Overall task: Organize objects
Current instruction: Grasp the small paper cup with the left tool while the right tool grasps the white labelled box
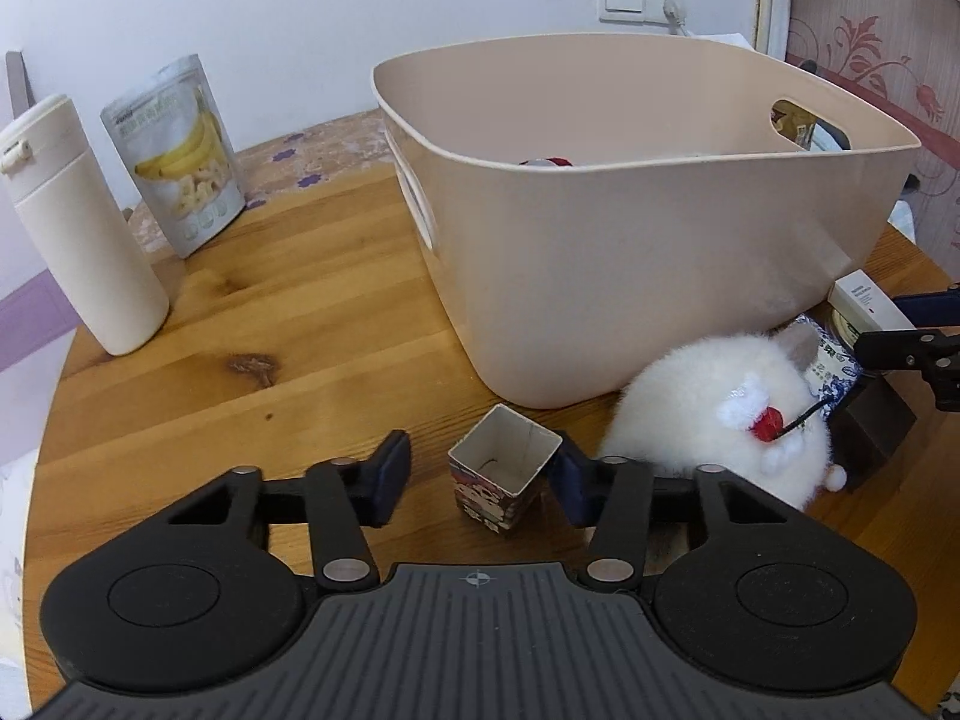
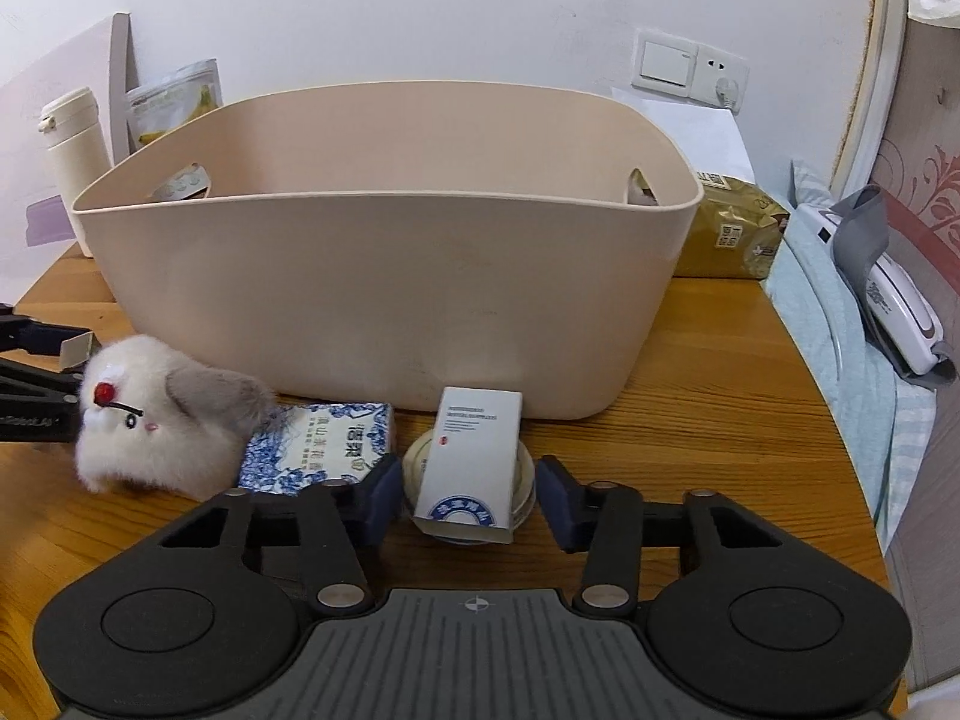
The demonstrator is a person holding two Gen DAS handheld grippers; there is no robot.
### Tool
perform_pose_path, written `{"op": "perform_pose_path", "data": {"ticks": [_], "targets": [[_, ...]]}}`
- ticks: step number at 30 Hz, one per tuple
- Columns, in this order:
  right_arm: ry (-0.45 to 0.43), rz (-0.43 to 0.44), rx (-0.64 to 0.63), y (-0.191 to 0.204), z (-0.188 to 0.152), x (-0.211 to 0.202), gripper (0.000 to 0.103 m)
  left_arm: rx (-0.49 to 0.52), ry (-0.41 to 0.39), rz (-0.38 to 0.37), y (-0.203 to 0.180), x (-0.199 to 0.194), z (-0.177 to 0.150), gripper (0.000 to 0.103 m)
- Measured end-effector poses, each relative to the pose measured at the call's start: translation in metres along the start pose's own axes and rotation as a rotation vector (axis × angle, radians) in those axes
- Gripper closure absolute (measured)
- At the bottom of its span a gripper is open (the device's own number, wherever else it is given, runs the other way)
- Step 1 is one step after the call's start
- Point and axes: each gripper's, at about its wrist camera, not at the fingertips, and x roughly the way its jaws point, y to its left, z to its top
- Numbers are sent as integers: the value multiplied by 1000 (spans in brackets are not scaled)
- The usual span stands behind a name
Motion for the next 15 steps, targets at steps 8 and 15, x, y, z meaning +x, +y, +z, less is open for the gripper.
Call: {"op": "perform_pose_path", "data": {"ticks": [8,15], "targets": [[-7,11,-10,4,-2,-6,73,-20,11,-18,1,-3,-4,70],[-10,8,-13,6,-5,-12,73,-24,-4,-20,3,-11,-7,70]]}}
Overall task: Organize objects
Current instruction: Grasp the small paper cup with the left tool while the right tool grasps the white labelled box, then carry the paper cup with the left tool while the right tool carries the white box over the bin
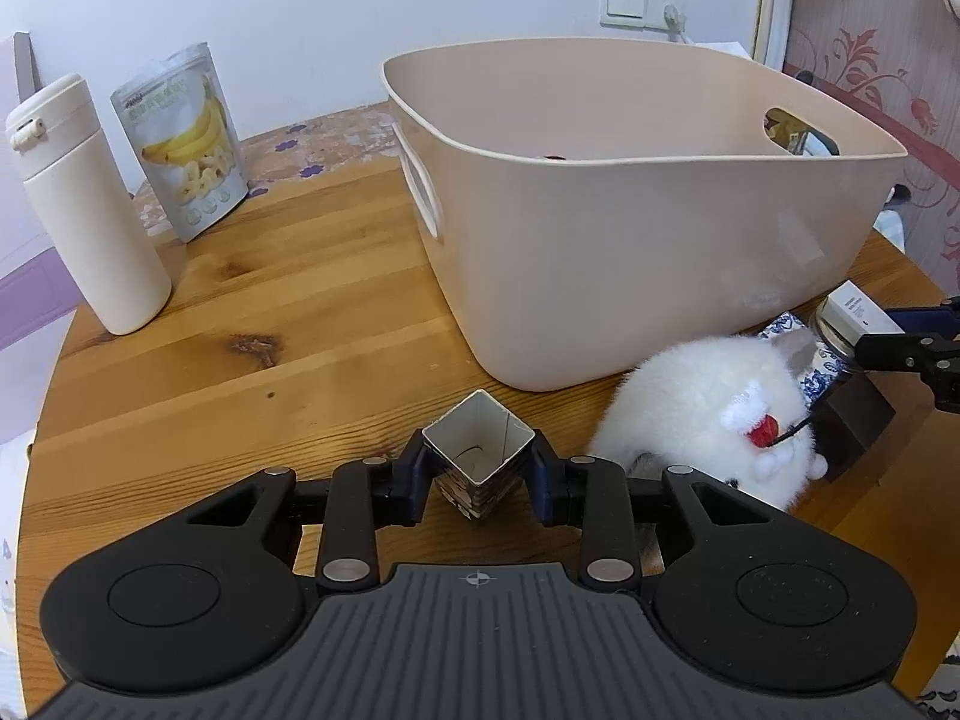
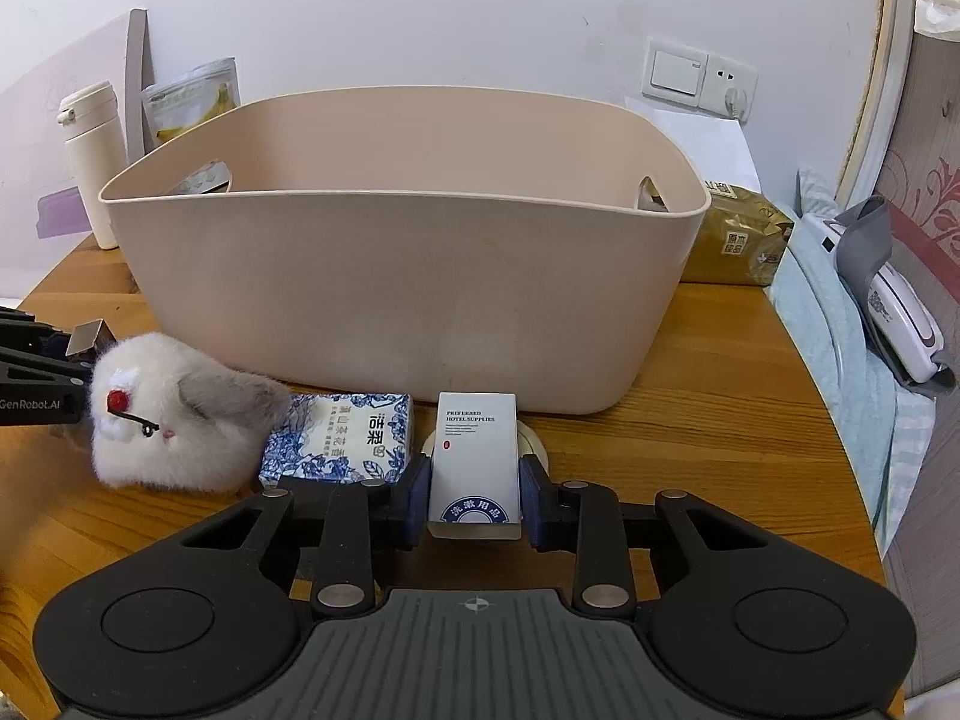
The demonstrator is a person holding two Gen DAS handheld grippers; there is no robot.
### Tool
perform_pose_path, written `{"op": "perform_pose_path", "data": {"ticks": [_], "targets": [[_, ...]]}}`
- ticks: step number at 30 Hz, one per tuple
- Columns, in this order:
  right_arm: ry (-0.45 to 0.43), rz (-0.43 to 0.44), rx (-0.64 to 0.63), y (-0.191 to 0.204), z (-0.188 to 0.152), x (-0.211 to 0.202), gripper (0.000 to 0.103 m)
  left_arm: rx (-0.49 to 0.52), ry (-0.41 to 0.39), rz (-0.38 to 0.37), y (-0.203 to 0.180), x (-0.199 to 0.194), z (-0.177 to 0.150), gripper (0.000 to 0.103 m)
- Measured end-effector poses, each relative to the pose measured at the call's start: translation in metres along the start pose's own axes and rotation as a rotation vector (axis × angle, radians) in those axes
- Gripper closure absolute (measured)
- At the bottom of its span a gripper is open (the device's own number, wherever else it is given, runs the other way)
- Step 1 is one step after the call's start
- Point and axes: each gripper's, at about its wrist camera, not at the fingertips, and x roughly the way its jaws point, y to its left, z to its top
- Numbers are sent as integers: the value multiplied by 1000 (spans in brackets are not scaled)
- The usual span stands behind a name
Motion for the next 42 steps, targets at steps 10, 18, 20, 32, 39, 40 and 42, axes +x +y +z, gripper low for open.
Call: {"op": "perform_pose_path", "data": {"ticks": [10,18,20,32,39,40,42], "targets": [[-29,-13,5,-2,-4,-20,73,36,-46,2,-11,-24,1,70],[-66,-7,3,-3,-6,-40,73,61,-92,3,-22,-49,4,70],[-77,-5,3,-3,-7,-46,73,61,-106,6,-22,-56,4,70],[-151,-43,23,-11,-8,-74,73,63,-198,14,-23,-93,15,70],[-195,-66,19,-14,0,-88,73,71,-255,11,-20,-111,26,70],[-203,-68,17,-14,2,-90,73,72,-261,11,-19,-113,28,70],[-213,-72,12,-14,5,-92,73,76,-274,15,-18,-118,33,70]]}}
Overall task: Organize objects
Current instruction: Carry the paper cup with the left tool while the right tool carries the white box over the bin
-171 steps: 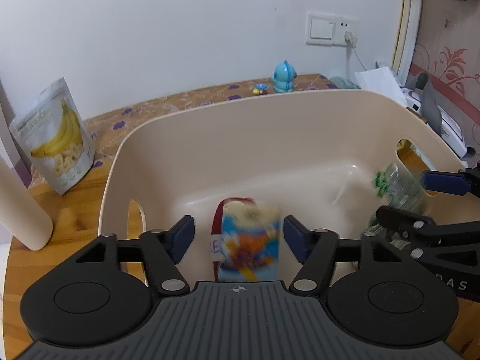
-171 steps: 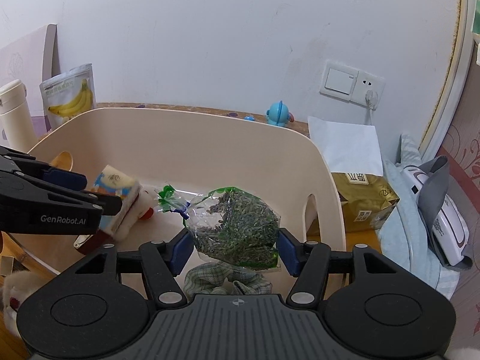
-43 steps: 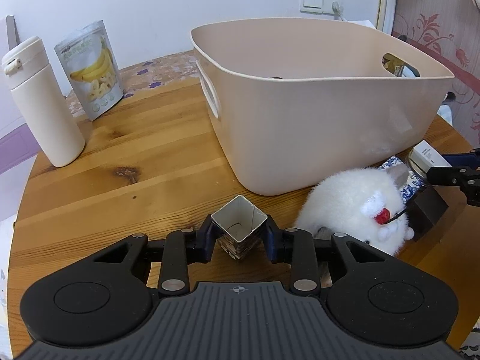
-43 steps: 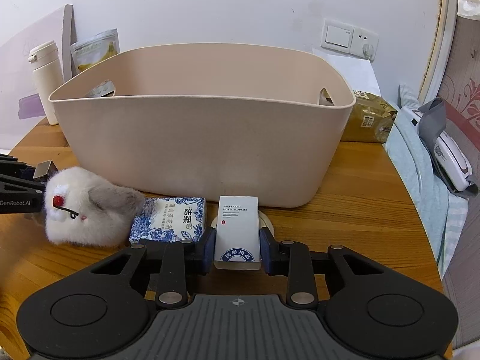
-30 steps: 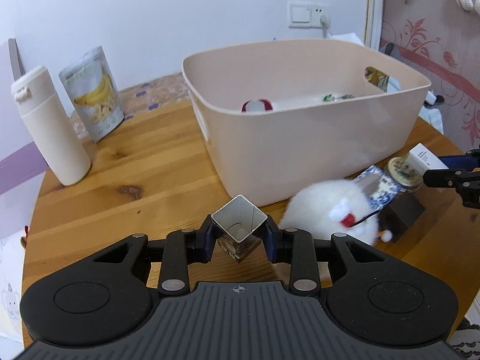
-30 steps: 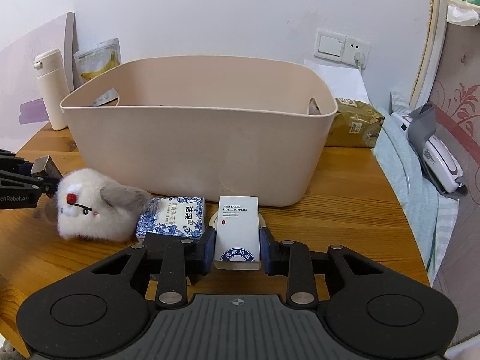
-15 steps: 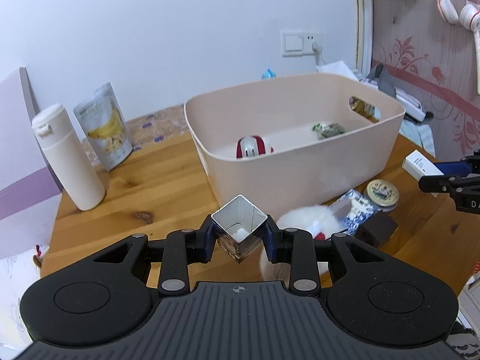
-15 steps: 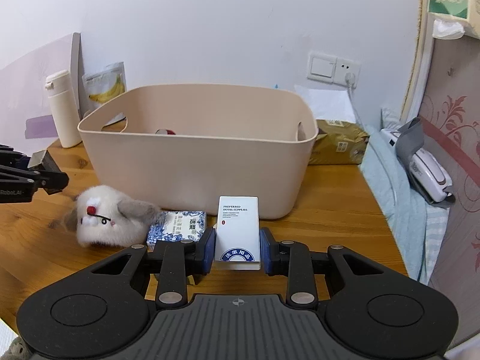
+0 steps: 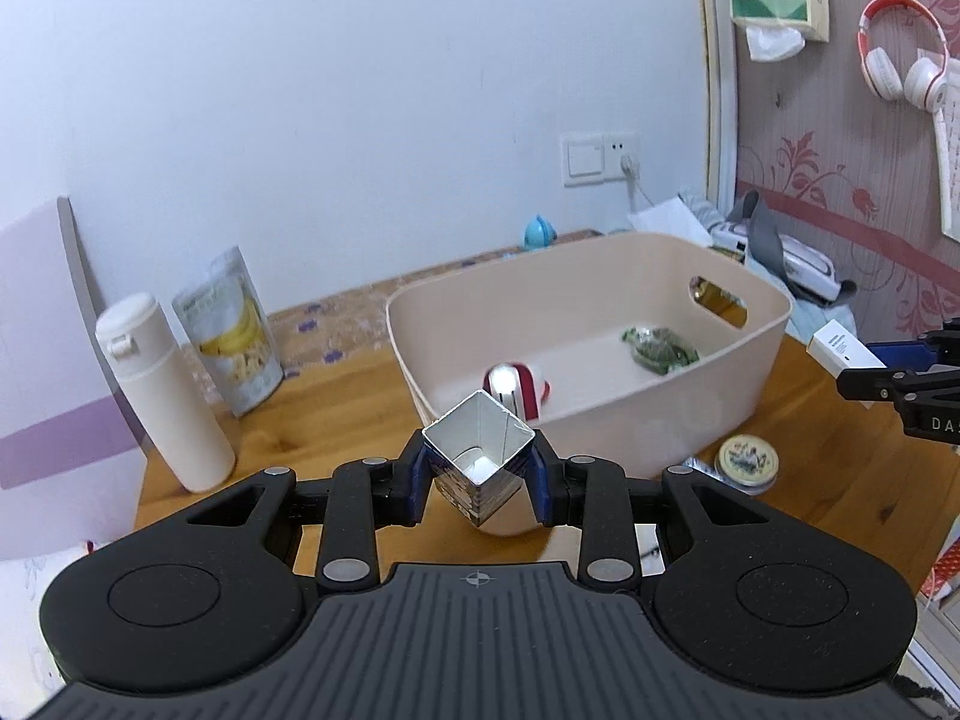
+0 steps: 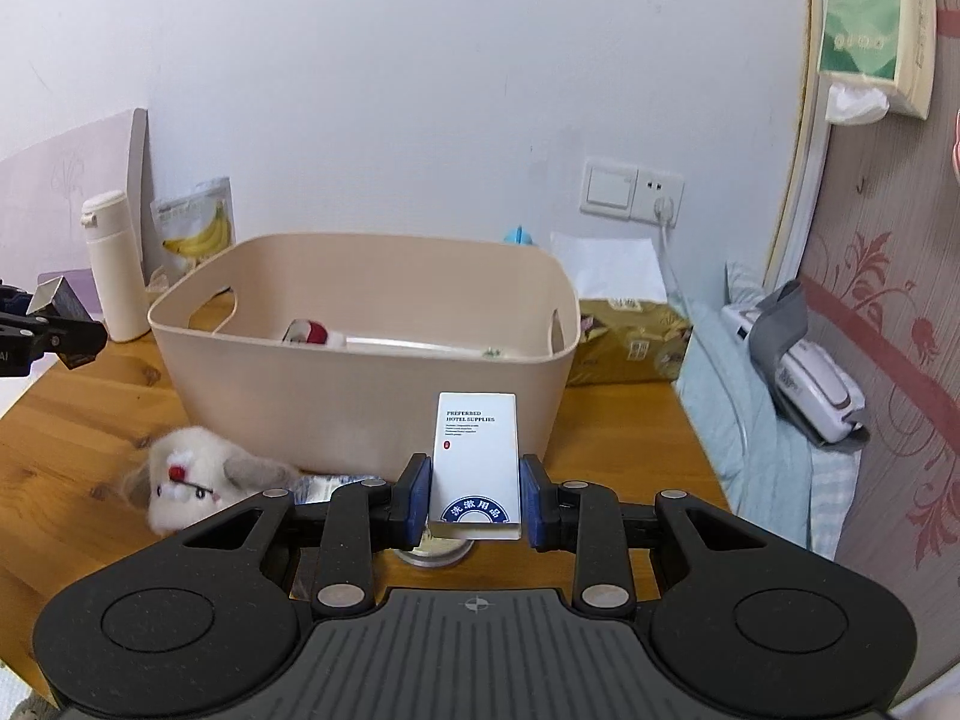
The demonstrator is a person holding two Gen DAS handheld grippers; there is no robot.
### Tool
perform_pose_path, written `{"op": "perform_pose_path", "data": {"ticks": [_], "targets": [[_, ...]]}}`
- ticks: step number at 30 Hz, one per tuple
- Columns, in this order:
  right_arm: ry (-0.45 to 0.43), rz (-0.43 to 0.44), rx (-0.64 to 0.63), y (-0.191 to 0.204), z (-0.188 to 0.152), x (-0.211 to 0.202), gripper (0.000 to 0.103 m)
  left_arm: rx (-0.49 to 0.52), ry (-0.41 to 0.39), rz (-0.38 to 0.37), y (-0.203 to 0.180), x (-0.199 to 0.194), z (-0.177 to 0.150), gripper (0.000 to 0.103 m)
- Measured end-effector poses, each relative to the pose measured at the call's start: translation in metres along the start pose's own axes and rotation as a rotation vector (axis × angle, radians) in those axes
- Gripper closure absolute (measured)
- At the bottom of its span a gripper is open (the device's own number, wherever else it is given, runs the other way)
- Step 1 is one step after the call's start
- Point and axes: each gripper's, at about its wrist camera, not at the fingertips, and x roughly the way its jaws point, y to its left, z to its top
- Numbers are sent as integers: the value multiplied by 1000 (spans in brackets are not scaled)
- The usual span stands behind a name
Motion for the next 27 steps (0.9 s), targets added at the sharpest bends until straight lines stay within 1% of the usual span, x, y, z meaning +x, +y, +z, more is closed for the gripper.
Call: {"op": "perform_pose_path", "data": {"ticks": [11,18,27], "targets": [[-60,-16,-6,-6,25,-1,73,6,-65,4,4,-2,29,70],[-82,-20,-8,-9,39,5,73,7,-84,-8,2,13,47,70],[-85,-20,-15,-12,55,25,73,6,-82,-36,-4,46,66,70]]}}
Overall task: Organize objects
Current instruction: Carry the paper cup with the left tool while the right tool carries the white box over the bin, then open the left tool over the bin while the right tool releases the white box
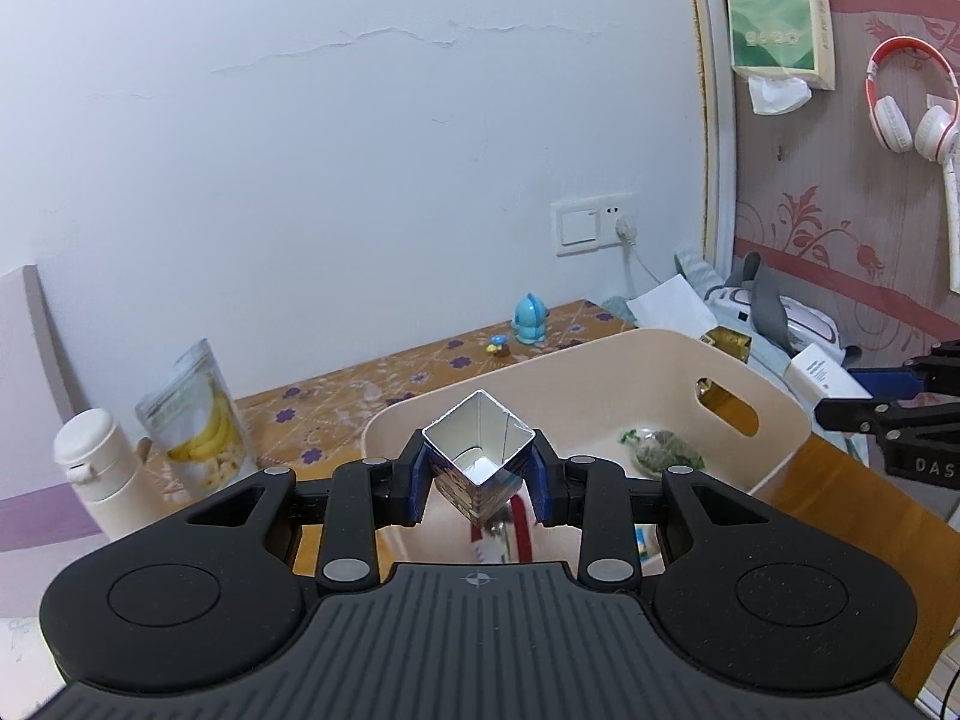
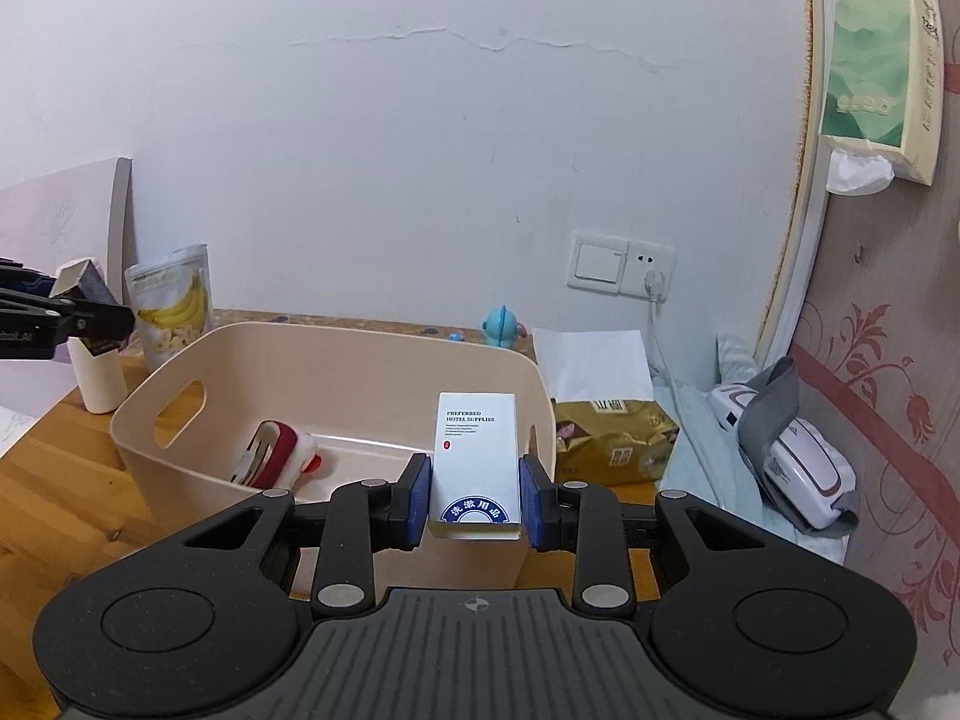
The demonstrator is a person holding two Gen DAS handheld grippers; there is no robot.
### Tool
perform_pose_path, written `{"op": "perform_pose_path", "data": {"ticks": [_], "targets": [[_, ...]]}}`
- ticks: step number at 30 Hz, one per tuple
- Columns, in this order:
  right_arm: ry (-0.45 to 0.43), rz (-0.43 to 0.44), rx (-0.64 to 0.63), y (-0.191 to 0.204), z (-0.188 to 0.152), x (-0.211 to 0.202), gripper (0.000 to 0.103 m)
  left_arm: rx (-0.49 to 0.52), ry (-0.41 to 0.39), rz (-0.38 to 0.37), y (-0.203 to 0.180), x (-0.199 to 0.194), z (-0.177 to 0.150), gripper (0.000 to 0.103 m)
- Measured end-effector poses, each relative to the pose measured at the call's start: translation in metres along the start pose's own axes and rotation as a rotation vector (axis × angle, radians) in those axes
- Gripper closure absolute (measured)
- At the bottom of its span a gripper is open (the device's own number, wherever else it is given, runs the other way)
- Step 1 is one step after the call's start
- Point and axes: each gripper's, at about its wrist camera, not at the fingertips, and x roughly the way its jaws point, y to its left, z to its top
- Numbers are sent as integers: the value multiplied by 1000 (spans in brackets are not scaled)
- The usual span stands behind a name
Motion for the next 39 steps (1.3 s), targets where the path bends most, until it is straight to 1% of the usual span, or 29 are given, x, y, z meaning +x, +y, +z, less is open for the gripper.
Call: {"op": "perform_pose_path", "data": {"ticks": [9,13,19,24,31,39], "targets": [[13,17,6,1,12,30,73,-3,24,-34,-8,40,10,70],[24,26,-1,4,17,45,73,9,52,-49,-12,60,8,70],[61,41,-18,9,18,71,73,18,95,-70,-15,89,4,70],[108,59,-31,11,15,87,73,25,136,-79,-17,108,-2,70],[151,72,-61,16,10,102,73,38,188,-78,-21,123,-10,70],[201,90,-87,22,5,112,73,60,229,-77,-25,130,-17,70]]}}
